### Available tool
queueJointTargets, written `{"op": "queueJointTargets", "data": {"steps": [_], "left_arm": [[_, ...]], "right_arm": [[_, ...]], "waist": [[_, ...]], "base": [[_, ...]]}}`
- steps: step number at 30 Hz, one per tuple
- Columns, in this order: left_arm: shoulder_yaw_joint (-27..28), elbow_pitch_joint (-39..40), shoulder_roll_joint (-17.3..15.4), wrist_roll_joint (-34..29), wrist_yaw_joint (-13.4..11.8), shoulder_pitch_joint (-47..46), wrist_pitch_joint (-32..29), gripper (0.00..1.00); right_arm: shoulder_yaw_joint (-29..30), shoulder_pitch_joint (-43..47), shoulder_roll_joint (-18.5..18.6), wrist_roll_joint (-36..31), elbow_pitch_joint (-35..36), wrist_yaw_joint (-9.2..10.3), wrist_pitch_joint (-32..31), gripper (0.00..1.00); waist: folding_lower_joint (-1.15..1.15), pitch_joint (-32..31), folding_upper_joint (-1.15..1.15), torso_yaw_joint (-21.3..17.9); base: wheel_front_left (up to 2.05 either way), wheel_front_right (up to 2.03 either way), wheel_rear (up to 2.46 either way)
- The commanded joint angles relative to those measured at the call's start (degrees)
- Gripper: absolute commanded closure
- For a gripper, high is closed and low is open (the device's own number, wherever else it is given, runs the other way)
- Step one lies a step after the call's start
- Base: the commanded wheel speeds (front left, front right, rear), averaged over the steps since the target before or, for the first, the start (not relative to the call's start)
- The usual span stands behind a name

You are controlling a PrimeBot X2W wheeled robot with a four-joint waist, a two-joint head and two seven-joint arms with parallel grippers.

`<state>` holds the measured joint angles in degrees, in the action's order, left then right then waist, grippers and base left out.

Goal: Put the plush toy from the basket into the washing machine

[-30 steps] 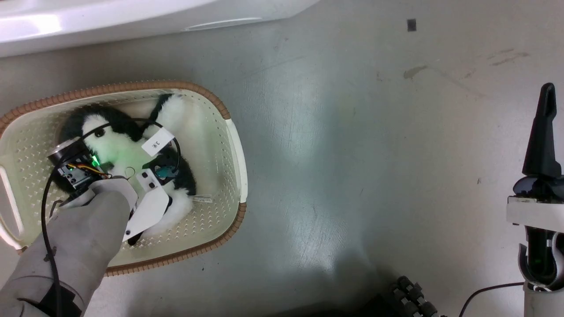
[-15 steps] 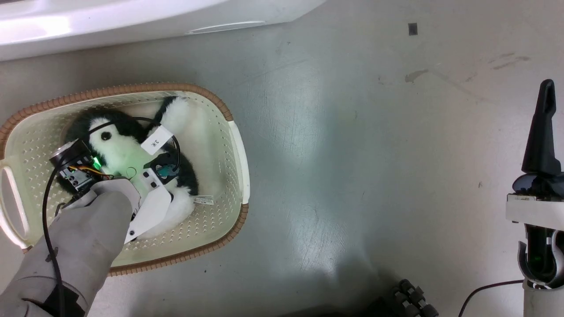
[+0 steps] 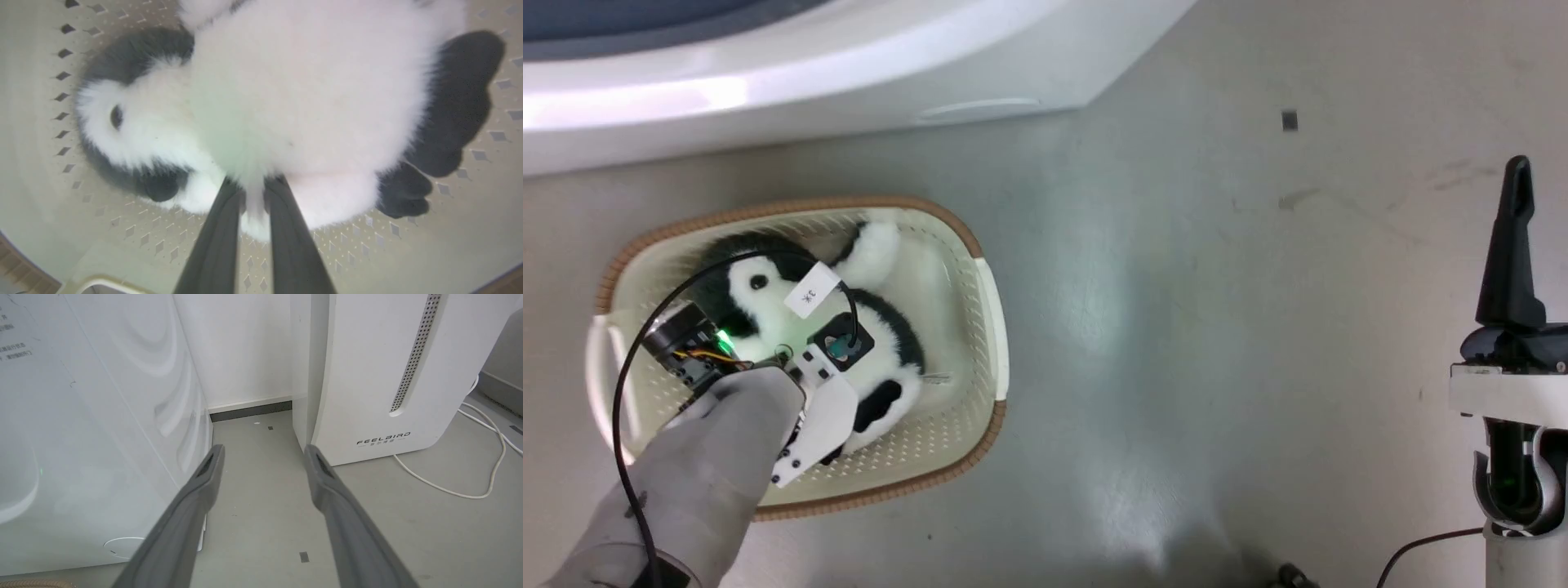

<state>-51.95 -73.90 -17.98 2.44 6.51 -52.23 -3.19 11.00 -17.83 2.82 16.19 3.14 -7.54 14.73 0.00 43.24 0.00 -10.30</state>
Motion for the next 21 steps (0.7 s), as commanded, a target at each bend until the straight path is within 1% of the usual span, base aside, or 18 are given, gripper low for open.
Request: {"op": "queueJointTargets", "data": {"steps": [1, 17, 21], "left_arm": [[0.32, -0.05, 0.31, 0.49, -0.27, 0.77, 1.02, 1.0], [0.56, -0.05, 3.42, 4.25, -0.01, 7.15, 9.87, 1.0], [0.88, -0.05, 4.78, 5.4, -0.23, 8.73, 11.43, 1.0]], "right_arm": [[-0.02, -0.14, 0.06, -0.1, -0.26, 0.05, 0.27, 0.0], [1.09, 5.04, 0.06, -1.44, -3.58, 0.05, 0.27, 0.0], [1.17, 6.62, 0.06, -1.51, -4.27, 0.05, 0.27, 0.0]], "waist": [[0.0, -2.05, 0.0, 1.04], [0.0, -14.96, 0.0, 5.19], [0.0, -18.44, 0.0, 6.06]], "base": [[0.0, 0.0, 0.0], [0.0, 0.0, 0.0], [0.0, 0.0, 0.0]]}}
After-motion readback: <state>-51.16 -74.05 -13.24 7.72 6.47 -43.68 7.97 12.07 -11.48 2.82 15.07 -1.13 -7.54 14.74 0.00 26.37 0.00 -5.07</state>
